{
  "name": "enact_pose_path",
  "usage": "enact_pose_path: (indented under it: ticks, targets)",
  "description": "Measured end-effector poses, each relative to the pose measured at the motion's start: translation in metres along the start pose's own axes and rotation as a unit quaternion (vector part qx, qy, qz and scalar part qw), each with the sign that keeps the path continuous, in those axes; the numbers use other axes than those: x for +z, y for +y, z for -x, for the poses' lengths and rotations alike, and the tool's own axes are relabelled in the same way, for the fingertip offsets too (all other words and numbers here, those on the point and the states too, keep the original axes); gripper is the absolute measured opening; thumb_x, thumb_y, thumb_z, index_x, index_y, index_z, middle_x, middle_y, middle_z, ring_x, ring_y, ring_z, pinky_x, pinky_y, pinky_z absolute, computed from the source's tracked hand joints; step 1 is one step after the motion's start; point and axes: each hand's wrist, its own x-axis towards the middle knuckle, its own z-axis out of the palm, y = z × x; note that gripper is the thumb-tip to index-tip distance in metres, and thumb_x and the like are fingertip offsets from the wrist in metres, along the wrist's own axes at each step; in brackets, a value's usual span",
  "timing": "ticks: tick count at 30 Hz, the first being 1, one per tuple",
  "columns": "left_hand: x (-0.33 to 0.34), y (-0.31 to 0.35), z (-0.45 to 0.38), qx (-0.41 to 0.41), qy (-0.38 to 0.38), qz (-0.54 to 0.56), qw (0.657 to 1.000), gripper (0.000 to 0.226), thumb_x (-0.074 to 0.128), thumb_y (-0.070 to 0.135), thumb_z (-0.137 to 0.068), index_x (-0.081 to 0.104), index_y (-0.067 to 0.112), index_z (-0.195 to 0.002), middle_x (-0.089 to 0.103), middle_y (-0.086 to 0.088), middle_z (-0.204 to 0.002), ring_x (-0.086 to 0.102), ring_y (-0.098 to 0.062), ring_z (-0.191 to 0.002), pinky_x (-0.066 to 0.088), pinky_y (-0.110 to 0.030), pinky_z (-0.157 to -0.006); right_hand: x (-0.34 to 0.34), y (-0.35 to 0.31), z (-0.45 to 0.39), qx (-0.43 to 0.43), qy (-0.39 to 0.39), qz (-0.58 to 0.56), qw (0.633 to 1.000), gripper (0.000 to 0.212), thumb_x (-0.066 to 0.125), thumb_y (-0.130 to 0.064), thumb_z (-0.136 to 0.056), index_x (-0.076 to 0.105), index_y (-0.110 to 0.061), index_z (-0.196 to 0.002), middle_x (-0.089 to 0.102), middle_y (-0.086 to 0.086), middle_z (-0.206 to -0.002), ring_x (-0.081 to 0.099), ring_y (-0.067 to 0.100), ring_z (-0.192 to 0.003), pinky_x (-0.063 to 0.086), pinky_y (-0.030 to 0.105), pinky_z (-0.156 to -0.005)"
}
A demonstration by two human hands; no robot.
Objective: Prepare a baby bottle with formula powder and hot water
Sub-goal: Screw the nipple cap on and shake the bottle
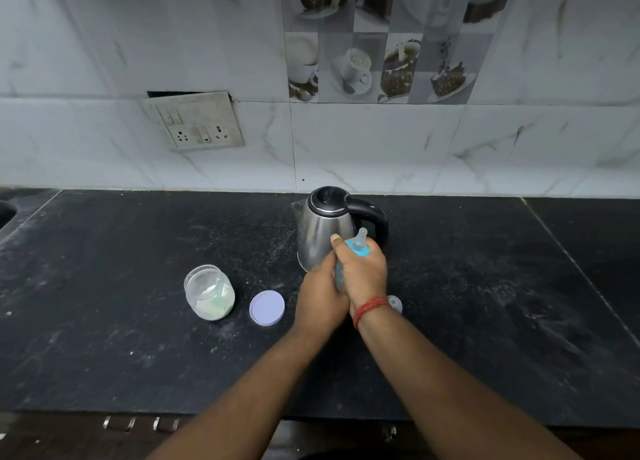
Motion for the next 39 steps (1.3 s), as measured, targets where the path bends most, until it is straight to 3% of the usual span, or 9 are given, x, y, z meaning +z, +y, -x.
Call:
enact_pose_path:
  ticks: [3,7,10,18,23,27,33,37,39]
  targets:
    - [-0.001,-0.003,-0.003,0.001,-0.002,0.006,1.0,0.042,0.067,0.018,-0.091,0.061,0.025,-0.132,0.075,0.01,-0.107,0.068,0.002,-0.092,0.056,-0.027,-0.083,-0.004,0.0,-0.002,0.015,-0.051,-0.01,0.999,0.045,0.083,-0.044,-0.067,0.067,-0.009,-0.091,0.072,0.012,-0.095,0.073,0.022,-0.085,0.062,0.039,-0.08]
    - [-0.017,-0.018,-0.012,-0.023,-0.076,0.038,0.996,0.044,0.078,0.017,-0.087,0.063,0.028,-0.128,0.069,0.022,-0.102,0.064,0.009,-0.097,0.047,-0.009,-0.084,-0.023,-0.006,-0.002,0.0,-0.215,-0.012,0.977,0.031,0.08,-0.014,-0.084,0.063,-0.003,-0.108,0.067,0.004,-0.087,0.068,0.011,-0.08,0.056,0.027,-0.075]
    - [-0.027,-0.027,-0.016,-0.026,-0.137,0.062,0.988,0.042,0.079,0.037,-0.083,0.066,0.03,-0.122,0.073,0.011,-0.114,0.067,-0.009,-0.111,0.052,-0.03,-0.098,-0.038,-0.009,-0.007,0.01,-0.299,-0.022,0.954,0.031,0.076,-0.007,-0.085,0.067,-0.006,-0.114,0.071,0.002,-0.092,0.069,0.013,-0.088,0.056,0.026,-0.078]
    - [-0.004,-0.016,-0.003,-0.025,-0.064,0.039,0.997,0.037,0.073,0.011,-0.086,0.067,0.032,-0.114,0.077,0.011,-0.097,0.071,-0.001,-0.091,0.059,-0.032,-0.082,-0.02,0.003,0.007,0.003,-0.066,-0.034,0.997,0.018,0.075,-0.021,-0.08,0.066,-0.011,-0.092,0.071,0.009,-0.082,0.072,0.022,-0.076,0.062,0.037,-0.072]
    - [-0.003,-0.022,0.001,-0.05,-0.064,0.062,0.995,0.042,0.076,0.011,-0.087,0.062,0.028,-0.122,0.072,0.019,-0.103,0.067,0.007,-0.096,0.054,-0.016,-0.082,-0.027,0.012,0.002,-0.049,-0.116,0.074,0.989,0.036,0.078,-0.042,-0.081,0.063,-0.018,-0.102,0.062,0.005,-0.112,0.07,0.016,-0.096,0.061,0.032,-0.082]
    - [-0.009,-0.041,-0.002,-0.089,-0.068,0.076,0.991,0.044,0.083,0.022,-0.085,0.057,0.023,-0.122,0.07,0.009,-0.114,0.066,-0.006,-0.106,0.052,-0.026,-0.093,-0.058,0.023,-0.015,-0.103,-0.121,0.155,0.975,0.033,0.066,-0.044,-0.093,0.061,-0.019,-0.113,0.056,-0.002,-0.12,0.059,0.012,-0.11,0.051,0.026,-0.094]
    - [-0.015,-0.066,0.008,-0.126,-0.072,0.067,0.987,0.043,0.084,0.024,-0.085,0.057,0.023,-0.119,0.069,0.008,-0.11,0.065,-0.009,-0.101,0.048,-0.021,-0.086,-0.119,0.054,-0.044,-0.11,-0.122,0.485,0.859,0.035,0.068,-0.032,-0.092,0.061,-0.022,-0.125,0.053,0.001,-0.132,0.042,0.024,-0.126,0.042,0.04,-0.106]
    - [-0.016,-0.074,0.019,-0.134,-0.083,0.049,0.986,0.043,0.083,0.022,-0.085,0.057,0.02,-0.119,0.067,0.009,-0.105,0.06,0.0,-0.09,0.043,-0.008,-0.075,-0.138,0.07,-0.04,-0.098,-0.169,0.62,0.76,0.053,0.065,-0.028,-0.092,0.049,-0.027,-0.142,0.048,0.004,-0.14,0.041,0.03,-0.13,0.043,0.044,-0.103]
    - [-0.017,-0.078,0.023,-0.141,-0.088,0.047,0.985,0.042,0.083,0.022,-0.085,0.058,0.021,-0.119,0.068,0.008,-0.105,0.061,0.0,-0.09,0.043,-0.007,-0.074,-0.141,0.078,-0.037,-0.12,-0.171,0.635,0.744,0.055,0.064,-0.021,-0.092,0.046,-0.028,-0.144,0.05,0.003,-0.139,0.045,0.028,-0.127,0.045,0.042,-0.101]
